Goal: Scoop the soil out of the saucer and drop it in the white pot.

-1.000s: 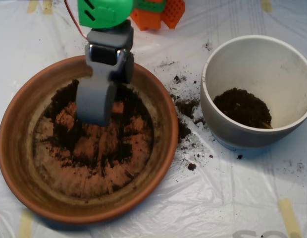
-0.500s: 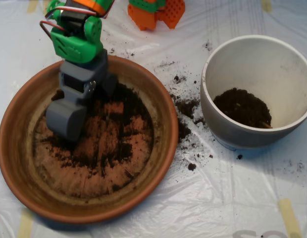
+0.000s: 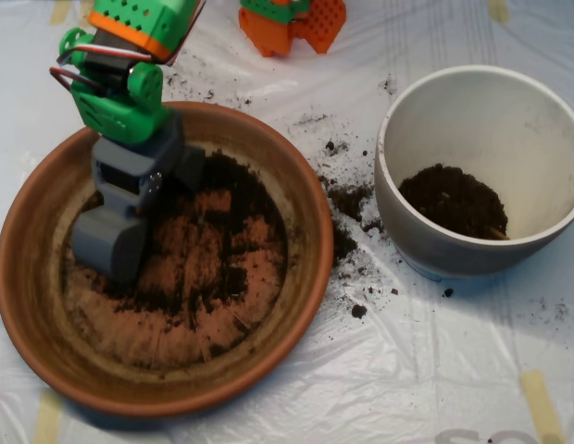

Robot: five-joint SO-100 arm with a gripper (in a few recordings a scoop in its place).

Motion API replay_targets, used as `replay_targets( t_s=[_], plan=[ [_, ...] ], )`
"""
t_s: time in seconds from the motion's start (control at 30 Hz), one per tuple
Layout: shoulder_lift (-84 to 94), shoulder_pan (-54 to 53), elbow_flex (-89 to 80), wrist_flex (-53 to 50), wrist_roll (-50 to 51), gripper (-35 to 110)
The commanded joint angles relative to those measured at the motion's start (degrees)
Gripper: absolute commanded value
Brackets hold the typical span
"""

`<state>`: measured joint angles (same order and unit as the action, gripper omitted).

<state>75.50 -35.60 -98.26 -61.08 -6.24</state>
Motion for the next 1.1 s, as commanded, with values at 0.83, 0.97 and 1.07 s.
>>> replay_targets(
  t_s=[0.83,0.97,1.07],
  plan=[
    [6.24,-2.99,-6.24,2.2,-8.0,26],
    [12.13,-1.23,-11.87,3.78,-8.53,20],
    [14.5,0.26,-13.62,3.87,-8.53,7]
  ],
)
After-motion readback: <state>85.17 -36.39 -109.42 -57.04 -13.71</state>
